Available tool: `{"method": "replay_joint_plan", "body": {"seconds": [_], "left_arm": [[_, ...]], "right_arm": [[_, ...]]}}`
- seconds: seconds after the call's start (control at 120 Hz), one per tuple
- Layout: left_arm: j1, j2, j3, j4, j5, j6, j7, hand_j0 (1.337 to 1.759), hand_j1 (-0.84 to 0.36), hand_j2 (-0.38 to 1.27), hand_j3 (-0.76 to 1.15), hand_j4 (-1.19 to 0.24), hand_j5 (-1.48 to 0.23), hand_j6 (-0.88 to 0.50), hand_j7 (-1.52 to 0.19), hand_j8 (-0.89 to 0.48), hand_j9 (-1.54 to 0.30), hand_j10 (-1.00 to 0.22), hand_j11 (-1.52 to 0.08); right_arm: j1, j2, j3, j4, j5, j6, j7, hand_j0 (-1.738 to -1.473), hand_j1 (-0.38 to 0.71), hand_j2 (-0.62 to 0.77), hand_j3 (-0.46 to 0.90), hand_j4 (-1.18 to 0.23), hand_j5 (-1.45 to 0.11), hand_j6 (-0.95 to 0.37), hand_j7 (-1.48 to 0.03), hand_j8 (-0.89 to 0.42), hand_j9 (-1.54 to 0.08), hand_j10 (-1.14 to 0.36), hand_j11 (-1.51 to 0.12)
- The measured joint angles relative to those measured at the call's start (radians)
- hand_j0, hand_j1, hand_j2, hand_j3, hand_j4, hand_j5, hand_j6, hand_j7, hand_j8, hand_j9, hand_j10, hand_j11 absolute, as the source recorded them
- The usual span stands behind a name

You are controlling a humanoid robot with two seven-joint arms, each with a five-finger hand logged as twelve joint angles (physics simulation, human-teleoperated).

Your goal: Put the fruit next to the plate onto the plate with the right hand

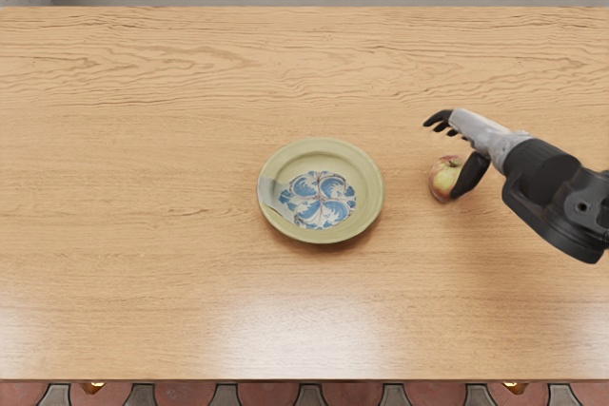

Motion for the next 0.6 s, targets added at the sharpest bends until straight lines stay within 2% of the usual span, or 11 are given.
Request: {"method": "replay_joint_plan", "body": {"seconds": [0.217, 0.317, 0.458, 0.6], "left_arm": [[0.000, 0.000, 0.000, 0.000, 0.000, 0.000, 0.000, 1.658, 0.34, 0.00, 0.00, -0.01, -0.01, -0.01, -0.01, -0.01, -0.01, -0.01, -0.01], [-0.001, 0.000, 0.000, 0.000, 0.000, 0.000, 0.000, 1.658, 0.34, 0.00, 0.00, -0.01, -0.01, -0.01, -0.01, -0.01, -0.01, -0.01, -0.01], [0.000, 0.000, 0.000, 0.000, 0.000, 0.000, 0.000, 1.658, 0.34, 0.00, 0.00, -0.01, -0.01, -0.01, -0.01, -0.01, -0.01, -0.01, -0.01], [-0.001, 0.000, 0.000, 0.000, 0.000, 0.000, 0.000, 1.658, 0.34, 0.00, 0.00, -0.01, -0.01, -0.01, -0.01, -0.01, -0.01, -0.01, -0.01]], "right_arm": [[-0.007, 0.033, -0.073, -0.001, -0.017, -0.087, 0.000, -1.658, -0.02, -0.05, 0.00, -0.28, -0.36, -0.28, -0.35, -0.28, -0.36, -0.28, -0.36], [-0.016, 0.040, -0.084, -0.003, -0.019, -0.098, 0.000, -1.658, 0.03, -0.06, 0.00, -0.33, -0.41, -0.32, -0.41, -0.33, -0.41, -0.28, -0.41], [-0.019, 0.041, -0.088, -0.004, -0.026, -0.104, -0.001, -1.658, 0.09, -0.06, 0.00, -0.42, -0.46, -0.40, -0.49, -0.31, -0.47, -0.24, -0.49], [-0.020, 0.042, -0.089, -0.007, -0.022, -0.105, -0.001, -1.658, 0.19, -0.04, 0.00, -0.50, -0.56, -0.48, -0.60, -0.33, -0.57, -0.29, -0.60]]}}
